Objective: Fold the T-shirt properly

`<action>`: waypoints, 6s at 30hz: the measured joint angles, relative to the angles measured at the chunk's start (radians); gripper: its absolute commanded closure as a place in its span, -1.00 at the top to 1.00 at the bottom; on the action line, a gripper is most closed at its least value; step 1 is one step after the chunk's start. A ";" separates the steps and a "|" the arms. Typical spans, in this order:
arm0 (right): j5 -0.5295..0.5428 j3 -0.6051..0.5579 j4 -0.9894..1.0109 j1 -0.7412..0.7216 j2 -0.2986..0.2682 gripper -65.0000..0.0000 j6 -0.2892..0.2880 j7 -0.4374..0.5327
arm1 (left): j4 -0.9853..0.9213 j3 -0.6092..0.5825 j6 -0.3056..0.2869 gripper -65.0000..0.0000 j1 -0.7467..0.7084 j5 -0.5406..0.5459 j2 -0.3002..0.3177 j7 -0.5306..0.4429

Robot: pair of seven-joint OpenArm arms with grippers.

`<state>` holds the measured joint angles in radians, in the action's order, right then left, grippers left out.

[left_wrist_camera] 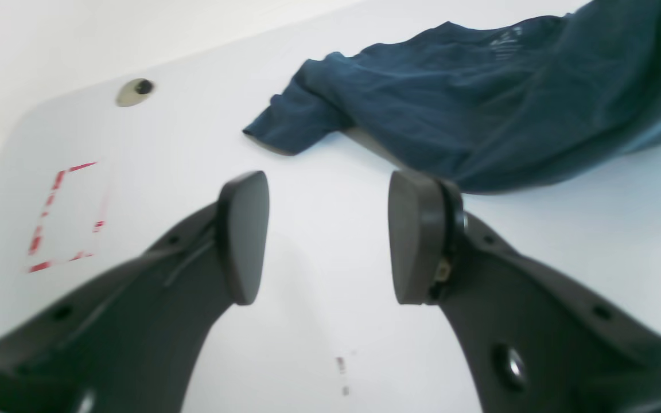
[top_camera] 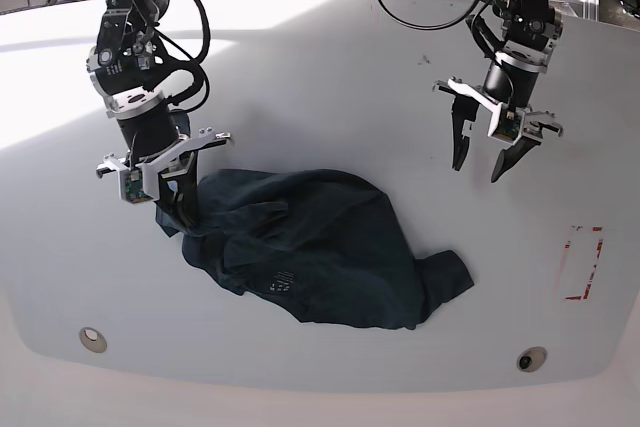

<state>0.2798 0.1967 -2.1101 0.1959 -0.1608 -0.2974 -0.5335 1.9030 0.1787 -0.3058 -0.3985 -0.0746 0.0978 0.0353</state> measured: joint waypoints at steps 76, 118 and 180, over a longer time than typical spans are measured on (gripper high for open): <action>-0.073 -0.112 0.016 -0.182 0.006 -1.00 -0.065 -0.095 | -0.555 0.032 -0.061 0.10 0.610 0.051 -0.095 0.319; -0.074 -0.104 0.043 -0.153 0.000 -0.98 -0.066 -0.100 | -0.979 0.048 -0.069 0.09 0.791 0.053 -0.064 0.199; -0.069 -0.103 0.045 -0.148 0.000 -0.98 -0.066 -0.104 | -1.079 0.054 -0.062 0.09 0.814 0.097 -0.048 0.190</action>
<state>0.2104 0.0933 -2.0647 0.0483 -0.1612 -0.3637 -0.6373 0.8238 0.2329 -0.3676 0.4160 0.0227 0.0494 0.2249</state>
